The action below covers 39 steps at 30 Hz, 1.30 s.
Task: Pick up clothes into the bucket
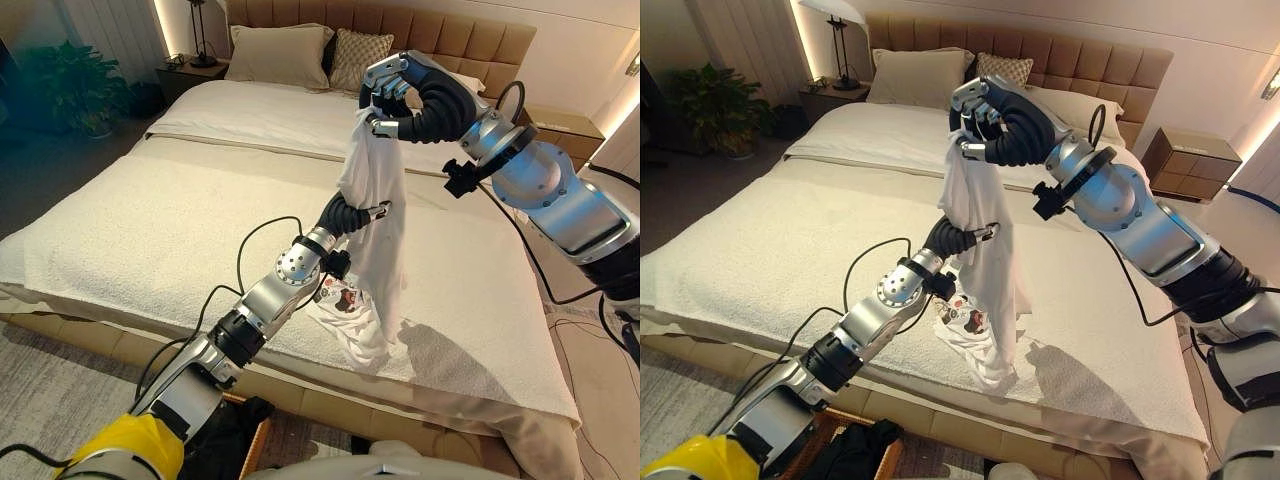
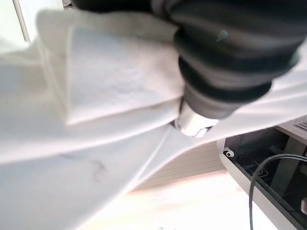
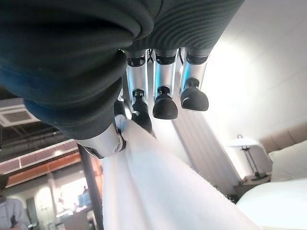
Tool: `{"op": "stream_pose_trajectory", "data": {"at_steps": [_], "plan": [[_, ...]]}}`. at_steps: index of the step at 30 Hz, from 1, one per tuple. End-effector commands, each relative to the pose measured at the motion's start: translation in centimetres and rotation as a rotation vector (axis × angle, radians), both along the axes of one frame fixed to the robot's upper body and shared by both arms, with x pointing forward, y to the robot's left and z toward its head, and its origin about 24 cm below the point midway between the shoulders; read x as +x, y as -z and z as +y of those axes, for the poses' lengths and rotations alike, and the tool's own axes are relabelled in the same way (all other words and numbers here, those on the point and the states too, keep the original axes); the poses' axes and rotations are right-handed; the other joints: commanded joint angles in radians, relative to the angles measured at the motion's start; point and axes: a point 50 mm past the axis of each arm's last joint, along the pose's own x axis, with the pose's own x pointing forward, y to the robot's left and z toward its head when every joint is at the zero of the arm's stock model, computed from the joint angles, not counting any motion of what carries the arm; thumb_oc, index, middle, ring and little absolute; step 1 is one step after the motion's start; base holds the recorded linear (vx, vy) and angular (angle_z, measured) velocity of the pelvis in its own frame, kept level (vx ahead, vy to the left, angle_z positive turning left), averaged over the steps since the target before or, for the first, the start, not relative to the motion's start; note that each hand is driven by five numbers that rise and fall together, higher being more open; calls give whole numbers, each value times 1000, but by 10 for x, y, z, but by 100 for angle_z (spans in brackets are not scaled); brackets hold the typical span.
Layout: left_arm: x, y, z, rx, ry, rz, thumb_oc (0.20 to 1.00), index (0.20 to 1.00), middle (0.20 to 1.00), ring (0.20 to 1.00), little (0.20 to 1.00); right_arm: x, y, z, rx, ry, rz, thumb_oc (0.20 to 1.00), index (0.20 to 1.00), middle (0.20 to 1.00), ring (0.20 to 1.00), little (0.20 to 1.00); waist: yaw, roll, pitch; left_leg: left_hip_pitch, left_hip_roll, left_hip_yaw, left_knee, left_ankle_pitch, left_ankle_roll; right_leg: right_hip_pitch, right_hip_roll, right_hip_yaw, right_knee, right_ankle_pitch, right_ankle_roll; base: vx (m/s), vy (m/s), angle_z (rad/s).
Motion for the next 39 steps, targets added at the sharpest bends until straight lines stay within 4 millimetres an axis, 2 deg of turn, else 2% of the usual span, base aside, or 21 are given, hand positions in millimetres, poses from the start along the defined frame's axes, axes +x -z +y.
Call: {"op": "stream_pose_trajectory", "data": {"at_steps": [1, 4, 9, 10, 11, 12, 14, 15, 16, 17, 18, 24, 26, 27, 28, 32, 35, 36, 37, 39], "plan": [[-1, 5, 14, 3, -30, -6, 200, 200, 200, 200, 200, -9, -36, -23, 132, 75, -183, 200, 200, 200, 200, 200, 17, -16, -16, -84, 22, -65, 80, -59, -48, 28, -59, -50, 123, -145, 68, 0, 0, 0], [-6, 23, 33, 28, -84, 40, 200, 200, 200, 200, 200, -9, -39, -39, 159, 149, -220, 200, 200, 200, 200, 200, 25, -15, -8, -88, 19, -69, 83, -61, -46, 25, -61, -52, 125, -145, 67, 0, 0, 0], [-27, 68, 74, 69, -202, 186, 200, 200, 200, 200, 200, -12, -40, -70, 222, 281, -261, 200, 200, 200, 200, 200, 45, -19, 6, -104, 17, -78, 97, -64, -44, 21, -64, -59, 129, -148, 66, -8, -3, 9], [-27, 68, 74, 69, -201, 186, 200, 200, 200, 200, 200, -12, -40, -70, 223, 281, -261, 200, 200, 200, 200, 200, 45, -20, 6, -104, 17, -78, 97, -64, -44, 21, -64, -59, 129, -148, 66, -8, 1, 14], [-36, 84, 93, 103, -255, 238, 200, 200, 200, 200, 200, -12, -37, -82, 254, 329, -266, 573, 573, 573, 573, 573, 54, -19, 13, -115, 15, -82, 108, -66, -43, 18, -65, -61, 131, -149, 64, -19, 0, 7], [-41, 90, 103, 115, -286, 260, 200, 200, 200, 200, 200, -13, -36, -88, 269, 352, -265, 1000, 1000, 1000, 1000, 1000, 59, -18, 18, -119, 14, -83, 110, -66, -42, 15, -65, -62, 132, -149, 64, -21, -1, 4], [-54, 104, 122, 136, -338, 310, 200, 200, 200, 200, 200, -11, -27, -100, 275, 402, -236, 1000, 1000, 1000, 1000, 1000, 70, -17, 29, -129, 12, -88, 119, -66, -42, 10, -66, -65, 136, -150, 63, 0, 0, 0], [-54, 104, 123, 138, -338, 311, 200, 200, 200, 200, 200, -11, -27, -100, 276, 402, -234, 1000, 1000, 1000, 1000, 1000, 70, -19, 27, -130, 12, -88, 120, -67, -42, 10, -66, -66, 136, -150, 63, -31, -8, -2], [-67, 110, 142, 150, -393, 339, 200, 200, 200, 200, 200, -12, -22, -112, 257, 461, -222, 1000, 1000, 1000, 1000, 1000, 81, -20, 37, -142, 10, -94, 127, -66, -42, 3, -67, -69, 140, -150, 62, 0, 0, 0], [-67, 110, 142, 151, -393, 340, 200, 200, 200, 200, 200, -12, -21, -112, 258, 461, -221, 1000, 1000, 1000, 1000, 1000, 82, -20, 36, -143, 10, -94, 127, -66, -42, 3, -67, -69, 140, -151, 62, -59, -14, 3], [-80, 110, 164, 187, -455, 329, 200, 200, 200, 200, 200, -13, -12, -128, 248, 528, -190, 1000, 1000, 1000, 1000, 1000, 96, -18, 57, -158, 7, -102, 139, -65, -41, -10, -69, -74, 151, -152, 60, -62, -8, 6], [-107, 92, 216, 145, -697, 266, 200, 200, 200, 200, 200, -21, 19, -173, 228, 729, -99, 1000, 1000, 1000, 1000, 1000, 139, -18, 108, -217, -5, -134, 174, -58, -42, -48, -77, -96, 176, -151, 56, -67, -14, 16], [-115, 76, 235, 117, -809, 191, 200, 200, 200, 200, 200, -26, 47, -198, 250, 842, -7, 1000, 1000, 1000, 1000, 1000, 158, -14, 132, -238, -10, -150, 181, -52, -43, -63, -81, -108, 185, -150, 54, -56, -20, 29], [-115, 76, 235, 119, -808, 191, 200, 200, 200, 200, 200, -27, 47, -198, 251, 843, -6, 1000, 1000, 1000, 1000, 1000, 159, -15, 131, -239, -11, -151, 182, -52, -43, -63, -81, -109, 185, -150, 54, -35, -14, 14], [-119, 74, 242, 101, -850, 180, 200, 200, 200, 200, 200, -29, 57, -204, 260, 872, 28, 1000, 1000, 1000, 1000, 1000, 165, -12, 138, -244, -13, -155, 183, -50, -43, -66, -82, -114, 186, -151, 53, -21, -7, 17], [-126, 60, 258, 31, -959, 116, 200, 200, 200, 200, 200, -35, 109, -227, 364, 1008, 184, 1000, 1000, 1000, 1000, 1000, 191, -3, 171, -279, -17, -178, 194, -42, -43, -90, -92, -136, 207, -154, 49, -51, -18, 20], [-122, 55, 264, 62, -977, 87, 200, 200, 200, 200, 200, -34, 137, -236, 425, 1088, 266, 1000, 1000, 1000, 1000, 1000, 205, 6, 205, -310, -22, -198, 204, -33, -44, -118, -100, -152, 229, -156, 46, -83, -5, 17], [-122, 55, 264, 62, -977, 87, 200, 200, 200, 200, 200, -33, 137, -236, 425, 1088, 266, 1000, 1000, 1000, 1000, 1000, 204, 6, 205, -311, -22, -198, 204, -33, -44, -119, -101, -152, 230, -156, 46, -91, 21, 16], [-116, 50, 272, 155, -984, 65, 200, 200, 200, 200, 200, -32, 151, -241, 437, 1142, 306, 1000, 1000, 1000, 1000, 1000, 213, 19, 235, -337, -23, -210, 212, -25, -44, -146, -107, -161, 248, -155, 44, -62, 22, 11], [-114, 52, 276, 175, -1001, 76, 200, 200, 200, 200, 200, -31, 155, -243, 438, 1165, 317, 1000, 1000, 1000, 1000, 1000, 215, 21, 249, -351, -24, -213, 221, -23, -44, -158, -109, -164, 256, -155, 44, -82, 16, 11]]}}
